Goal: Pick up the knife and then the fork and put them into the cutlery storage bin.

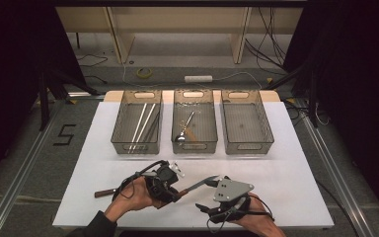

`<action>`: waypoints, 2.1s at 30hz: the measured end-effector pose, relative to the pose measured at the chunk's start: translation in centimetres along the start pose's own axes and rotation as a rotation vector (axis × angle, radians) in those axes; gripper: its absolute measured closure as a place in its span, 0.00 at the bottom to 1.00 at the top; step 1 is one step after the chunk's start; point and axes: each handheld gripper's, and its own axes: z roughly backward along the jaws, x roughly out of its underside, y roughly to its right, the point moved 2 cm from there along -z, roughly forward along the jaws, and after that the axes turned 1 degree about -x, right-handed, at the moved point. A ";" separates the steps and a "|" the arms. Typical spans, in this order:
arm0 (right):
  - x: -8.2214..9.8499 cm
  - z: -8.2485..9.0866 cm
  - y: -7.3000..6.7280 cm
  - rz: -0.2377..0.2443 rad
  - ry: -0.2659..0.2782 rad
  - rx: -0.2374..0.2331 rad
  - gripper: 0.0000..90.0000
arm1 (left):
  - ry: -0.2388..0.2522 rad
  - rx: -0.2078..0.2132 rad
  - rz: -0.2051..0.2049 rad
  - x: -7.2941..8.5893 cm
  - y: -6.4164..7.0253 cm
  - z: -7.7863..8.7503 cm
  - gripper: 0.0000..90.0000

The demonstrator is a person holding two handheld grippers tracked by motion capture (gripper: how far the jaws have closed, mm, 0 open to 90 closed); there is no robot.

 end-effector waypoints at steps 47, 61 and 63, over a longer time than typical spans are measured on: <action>-0.1 -5.0 -2.9 0.515 -0.204 0.072 0.76 | -0.065 0.083 -0.060 -0.8 2.5 0.1 0.84; 0.2 -5.0 -3.2 0.613 -0.220 0.043 0.87 | -0.026 0.096 -0.060 -0.9 2.5 0.5 0.83; 0.2 -4.9 -3.1 0.605 -0.217 0.036 0.87 | -0.016 0.089 -0.057 -0.9 2.5 0.6 0.81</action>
